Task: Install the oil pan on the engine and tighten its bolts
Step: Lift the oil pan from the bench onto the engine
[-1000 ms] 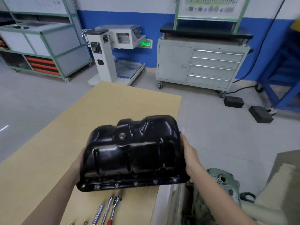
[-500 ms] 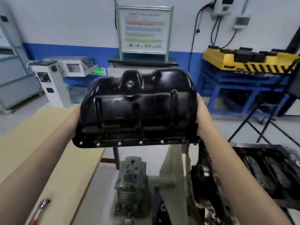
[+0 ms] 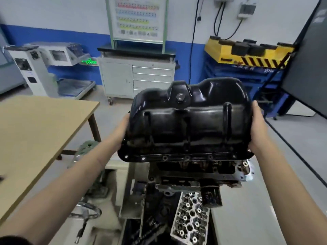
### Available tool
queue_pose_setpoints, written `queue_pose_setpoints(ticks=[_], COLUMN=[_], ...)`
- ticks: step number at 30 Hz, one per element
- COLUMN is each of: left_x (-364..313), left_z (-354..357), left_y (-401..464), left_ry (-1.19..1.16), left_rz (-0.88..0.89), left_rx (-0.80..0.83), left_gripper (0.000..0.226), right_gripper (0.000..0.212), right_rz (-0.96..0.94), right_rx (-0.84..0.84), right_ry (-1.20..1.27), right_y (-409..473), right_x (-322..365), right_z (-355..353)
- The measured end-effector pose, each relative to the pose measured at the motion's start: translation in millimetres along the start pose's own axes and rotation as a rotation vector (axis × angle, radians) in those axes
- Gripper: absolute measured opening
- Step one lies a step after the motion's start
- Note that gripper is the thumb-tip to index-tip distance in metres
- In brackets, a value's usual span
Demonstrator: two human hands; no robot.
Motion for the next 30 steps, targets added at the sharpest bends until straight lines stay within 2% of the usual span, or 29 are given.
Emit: queue_pose_setpoints(ticks=[6, 11, 14, 20, 24, 30], left_x=[34.2, 55.9, 67.5, 87.9, 88.6, 83.6], left_z=[29.2, 41.9, 48.7, 52.9, 58.7, 62.3], left_y=[-4.7, -8.2, -9.4, -5.9, -2.1, 10.5], left_ry=[0.075, 0.070, 0.091, 0.055, 0.108, 0.088], left_rz=[-0.152, -0.182, -0.217, -0.267, -0.284, -0.253], left_rx=[-0.061, -0.149, -0.147, -0.233, -0.251, -0.247], left_gripper=[0.061, 0.062, 0.066, 0.087, 0.088, 0.074], right_gripper=[0.063, 0.069, 0.070, 0.073, 0.072, 0.072], right_rz=[0.084, 0.113, 0.132, 0.249, 0.249, 0.214], right_rx=[-0.020, -0.028, -0.043, -0.073, -0.081, -0.074], right_ry=[0.023, 0.081, 0.076, 0.029, 0.036, 0.051], right_y=[-16.9, -20.9, -18.6, -12.2, -5.1, 0.4], right_x=[-36.8, -58.3, -71.7, -100.7, -100.8, -99.1], right_z=[-47.1, -66.0, -77.1, -102.8, -108.3, -112.8])
Point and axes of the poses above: each hand's wrist, its own y-axis towards the middle knuckle, its own z-axis out of the palm, x = y × z, the point moved 6 cm from there along y, towards the middle knuckle, and after that the axes turned 14 degrees about x, right-handed, at the moved point
